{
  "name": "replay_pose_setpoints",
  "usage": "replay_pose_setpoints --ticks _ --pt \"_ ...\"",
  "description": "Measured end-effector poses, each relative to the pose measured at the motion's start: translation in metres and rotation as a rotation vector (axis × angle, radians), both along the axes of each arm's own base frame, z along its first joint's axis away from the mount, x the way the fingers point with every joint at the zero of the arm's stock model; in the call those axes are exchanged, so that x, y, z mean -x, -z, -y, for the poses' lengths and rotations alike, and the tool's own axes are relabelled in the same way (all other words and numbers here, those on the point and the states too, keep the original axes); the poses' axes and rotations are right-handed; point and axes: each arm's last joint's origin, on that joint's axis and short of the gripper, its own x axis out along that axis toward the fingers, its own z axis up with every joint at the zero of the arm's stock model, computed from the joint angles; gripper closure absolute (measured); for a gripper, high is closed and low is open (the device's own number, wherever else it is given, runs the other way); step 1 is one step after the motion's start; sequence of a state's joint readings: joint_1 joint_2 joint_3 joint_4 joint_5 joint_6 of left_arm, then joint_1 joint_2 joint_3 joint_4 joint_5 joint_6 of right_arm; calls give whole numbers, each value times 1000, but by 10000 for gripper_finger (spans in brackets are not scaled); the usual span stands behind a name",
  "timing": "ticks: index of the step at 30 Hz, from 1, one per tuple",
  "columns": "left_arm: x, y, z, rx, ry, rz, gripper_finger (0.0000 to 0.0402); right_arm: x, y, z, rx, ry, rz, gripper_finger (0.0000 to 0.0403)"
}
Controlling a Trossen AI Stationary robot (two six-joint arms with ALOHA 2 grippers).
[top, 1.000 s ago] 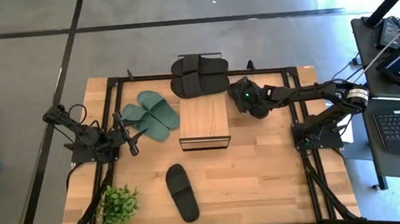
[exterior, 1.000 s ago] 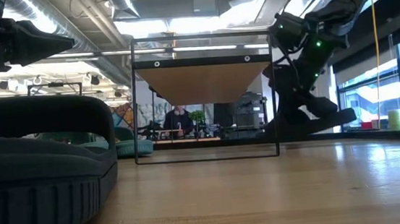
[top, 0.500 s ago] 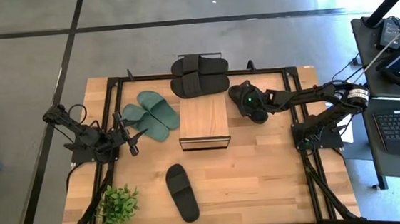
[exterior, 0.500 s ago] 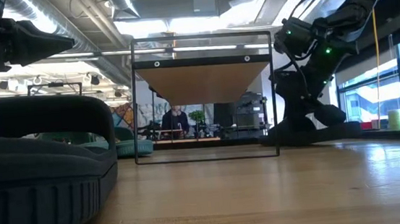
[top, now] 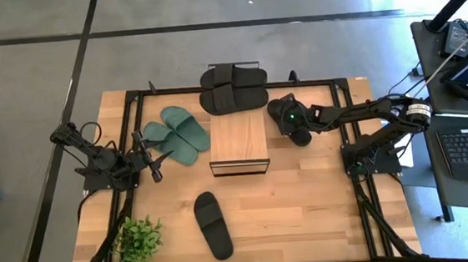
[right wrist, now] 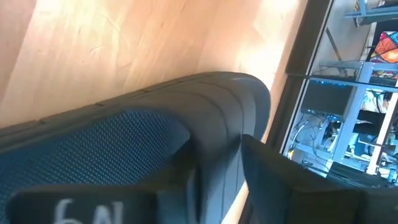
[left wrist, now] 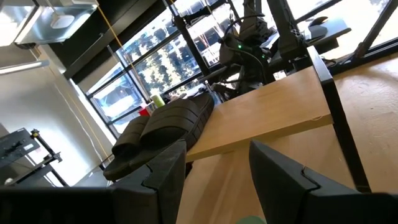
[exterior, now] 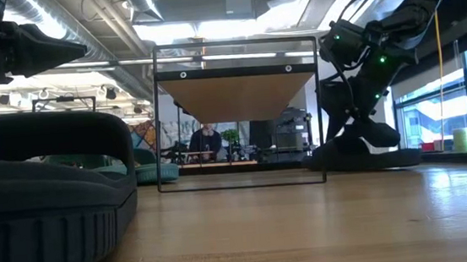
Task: Pick and place slides into the shelf
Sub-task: Put the black slide under the shelf
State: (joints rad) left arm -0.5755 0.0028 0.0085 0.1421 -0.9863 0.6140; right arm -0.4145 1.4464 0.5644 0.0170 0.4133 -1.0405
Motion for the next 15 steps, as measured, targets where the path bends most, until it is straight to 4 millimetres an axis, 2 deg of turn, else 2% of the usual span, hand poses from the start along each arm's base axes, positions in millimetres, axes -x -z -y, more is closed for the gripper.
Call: replay_pose_setpoints --ticks 7,11,15 --pt "0 0 0 0 0 0 233 -3 -6 3 18 88 50 211" --pt "0 0 0 0 0 0 233 -7 -12 3 51 170 85 196" --pt "0 0 0 0 0 0 233 -8 -14 0 29 175 36 193"
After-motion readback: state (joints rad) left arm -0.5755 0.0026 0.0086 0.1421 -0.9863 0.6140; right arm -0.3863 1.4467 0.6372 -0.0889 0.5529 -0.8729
